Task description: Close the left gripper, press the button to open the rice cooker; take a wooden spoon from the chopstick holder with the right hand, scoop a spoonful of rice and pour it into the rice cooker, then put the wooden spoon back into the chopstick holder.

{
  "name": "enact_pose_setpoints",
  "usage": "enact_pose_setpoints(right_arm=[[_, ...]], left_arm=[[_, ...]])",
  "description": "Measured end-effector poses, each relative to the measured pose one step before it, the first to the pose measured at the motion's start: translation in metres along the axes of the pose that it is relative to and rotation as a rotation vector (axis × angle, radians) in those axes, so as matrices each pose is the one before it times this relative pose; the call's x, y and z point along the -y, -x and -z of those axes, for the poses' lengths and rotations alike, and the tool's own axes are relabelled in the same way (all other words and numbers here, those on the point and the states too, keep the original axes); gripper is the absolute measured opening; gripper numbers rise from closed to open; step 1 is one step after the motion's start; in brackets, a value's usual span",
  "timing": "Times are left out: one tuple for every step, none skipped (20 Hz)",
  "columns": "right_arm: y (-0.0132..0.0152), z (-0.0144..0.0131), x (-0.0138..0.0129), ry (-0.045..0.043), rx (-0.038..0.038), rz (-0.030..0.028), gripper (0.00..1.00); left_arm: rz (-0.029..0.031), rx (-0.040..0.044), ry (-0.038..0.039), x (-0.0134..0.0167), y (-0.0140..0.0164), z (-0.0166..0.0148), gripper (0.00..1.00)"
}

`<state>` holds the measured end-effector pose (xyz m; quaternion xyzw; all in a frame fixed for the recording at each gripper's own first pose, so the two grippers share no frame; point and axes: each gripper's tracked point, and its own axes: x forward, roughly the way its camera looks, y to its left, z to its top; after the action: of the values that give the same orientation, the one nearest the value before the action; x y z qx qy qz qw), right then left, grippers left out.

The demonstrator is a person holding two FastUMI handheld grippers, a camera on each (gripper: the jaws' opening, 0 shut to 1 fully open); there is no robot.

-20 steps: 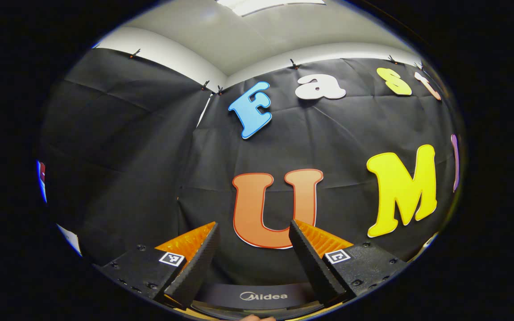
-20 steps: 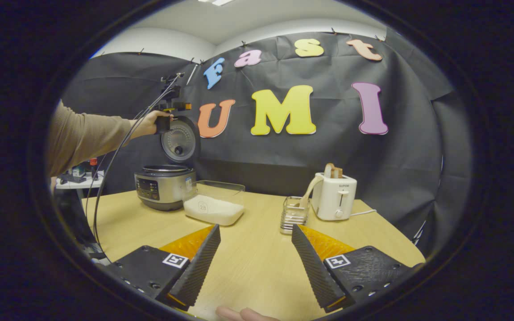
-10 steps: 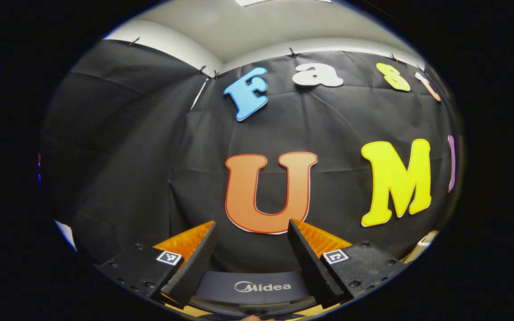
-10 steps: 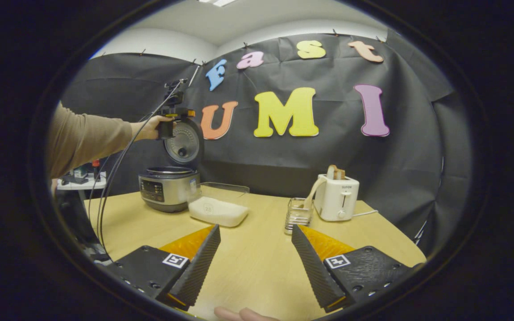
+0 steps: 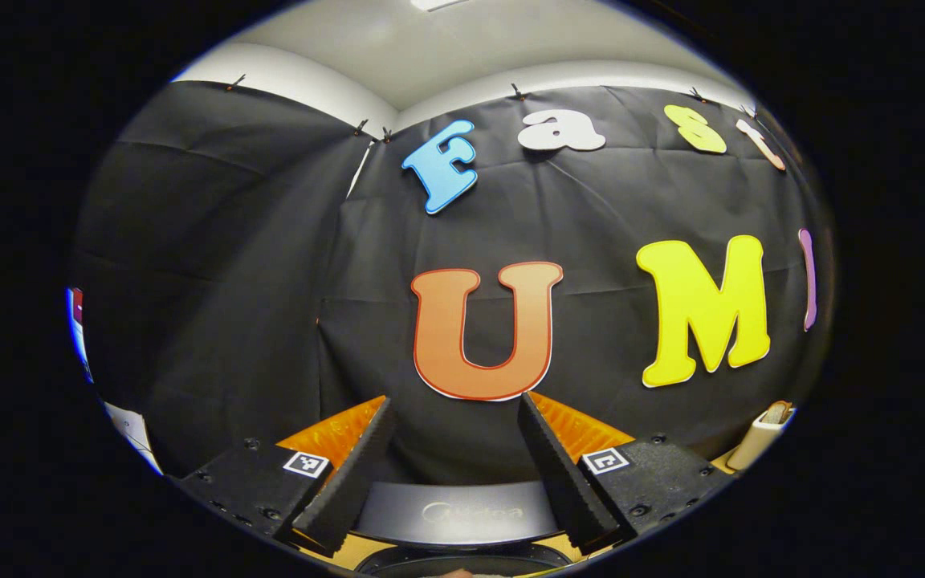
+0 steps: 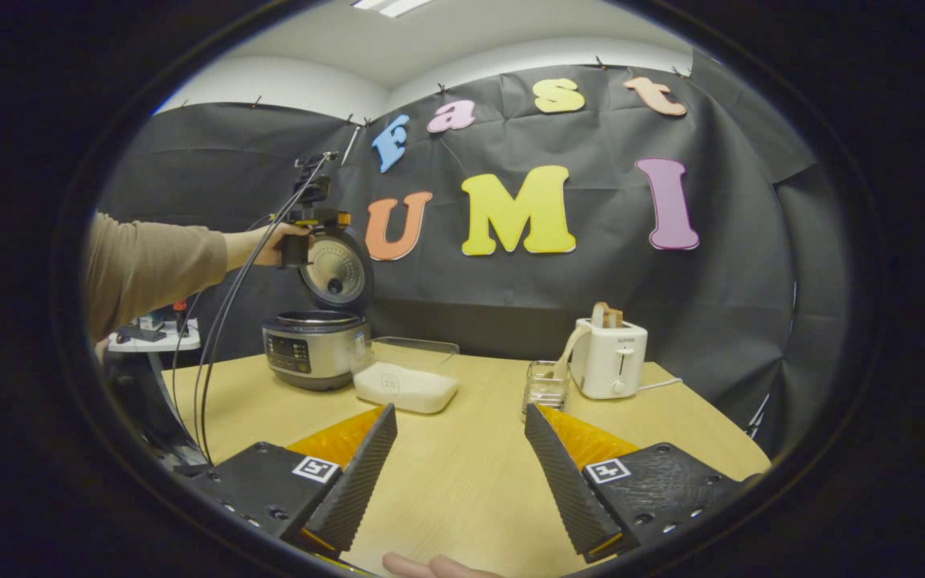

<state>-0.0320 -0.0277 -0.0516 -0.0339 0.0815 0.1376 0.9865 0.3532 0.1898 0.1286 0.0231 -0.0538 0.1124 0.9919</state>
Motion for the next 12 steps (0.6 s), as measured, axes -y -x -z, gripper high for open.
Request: enact_pose_setpoints(right_arm=[[0.00317,-0.00234,-0.00498,-0.00666,0.00446,-0.00843,0.95],[0.00289,-0.00251,-0.00575,-0.00747,0.00683,-0.01297,0.95],[0.006,-0.00109,-0.00529,-0.005,0.00441,-0.01105,0.96],[0.00377,-0.00112,-0.00413,0.00006,0.00196,-0.00788,0.95],[0.00316,-0.00161,-0.00307,0.00453,0.00133,-0.00279,0.95],[0.0032,-0.00046,-0.00334,0.0091,0.00347,0.00132,0.95],[0.00414,-0.00131,-0.00141,0.01265,0.00556,0.00626,0.95],[0.0055,-0.00099,-0.00389,0.01345,0.00749,0.00259,0.95],[0.00258,-0.00054,-0.0055,0.01298,0.00563,-0.00206,0.95],[0.00285,-0.00172,-0.00473,0.00911,0.00466,-0.00406,0.96],[0.00086,-0.00091,-0.004,0.00516,0.00048,-0.00357,0.96],[-0.00073,0.00021,-0.00442,0.00138,-0.00137,-0.00646,0.95]], left_arm=[[0.00216,0.01254,-0.00434,0.0005,0.00759,0.00108,0.98],[0.00431,0.00415,-0.00506,0.00162,0.00634,0.00049,0.98],[0.00255,-0.00124,0.00031,0.00095,0.00855,0.0032,0.97],[0.00377,0.00299,0.00279,-0.00033,0.00766,0.00236,0.97],[0.00797,0.00886,0.00016,0.0017,0.00903,0.00272,0.96],[0.00514,0.01537,-0.00263,0.00041,0.00897,0.00083,0.96],[0.00171,0.01366,-0.00143,0.00049,0.00817,0.00221,0.96],[0.00336,0.00231,-0.0033,0.00053,0.00945,0.00449,0.96],[0.00905,-0.00411,-0.00003,0.00158,0.00913,0.00594,0.96],[0.0144,-0.01197,-0.0026,0.00328,0.01039,0.00635,0.96],[0.01165,-0.01275,0.00561,0.00189,0.00911,0.00819,0.96],[0.00942,-0.00632,-0.0068,0.00136,0.00865,0.00522,0.96]])
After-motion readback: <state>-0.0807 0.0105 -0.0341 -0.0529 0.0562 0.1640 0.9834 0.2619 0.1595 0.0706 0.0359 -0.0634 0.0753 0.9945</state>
